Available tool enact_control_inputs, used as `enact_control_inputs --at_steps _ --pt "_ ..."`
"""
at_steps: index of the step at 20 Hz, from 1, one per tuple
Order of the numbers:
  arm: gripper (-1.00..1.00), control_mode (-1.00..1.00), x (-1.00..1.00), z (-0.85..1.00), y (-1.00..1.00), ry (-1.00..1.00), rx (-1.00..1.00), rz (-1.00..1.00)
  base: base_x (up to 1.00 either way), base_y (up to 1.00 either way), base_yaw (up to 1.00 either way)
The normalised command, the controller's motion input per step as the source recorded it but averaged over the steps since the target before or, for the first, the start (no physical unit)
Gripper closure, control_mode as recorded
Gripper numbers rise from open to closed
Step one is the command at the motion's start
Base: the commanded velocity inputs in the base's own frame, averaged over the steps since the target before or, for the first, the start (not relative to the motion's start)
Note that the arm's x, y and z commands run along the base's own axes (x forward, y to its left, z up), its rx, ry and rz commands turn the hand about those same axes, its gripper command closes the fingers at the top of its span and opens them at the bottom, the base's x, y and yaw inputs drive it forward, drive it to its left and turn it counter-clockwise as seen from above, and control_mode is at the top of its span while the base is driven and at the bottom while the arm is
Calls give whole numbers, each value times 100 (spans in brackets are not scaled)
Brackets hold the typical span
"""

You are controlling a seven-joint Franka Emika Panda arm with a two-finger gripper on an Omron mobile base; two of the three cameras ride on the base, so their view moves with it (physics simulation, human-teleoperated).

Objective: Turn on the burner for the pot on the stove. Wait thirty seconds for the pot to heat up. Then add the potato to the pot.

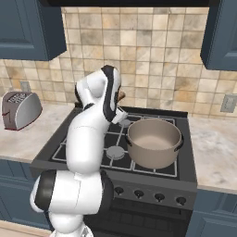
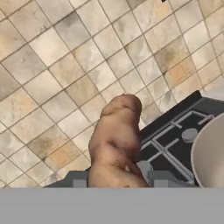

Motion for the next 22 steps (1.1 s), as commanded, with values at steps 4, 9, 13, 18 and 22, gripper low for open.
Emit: enact_control_inputs --at_steps 4,9,13,18,22 --pt "100 -100 32 1 -45 47 18 0 0 0 0" --pt "100 -100 17 17 -47 35 19 -1 0 0 0" --pt "100 -100 0 8 -49 32 17 -10 0 0 0" --pt "100 -100 4 2 -58 25 14 -13 0 0 0" --pt "100 -100 0 17 -60 16 14 -18 0 0 0"
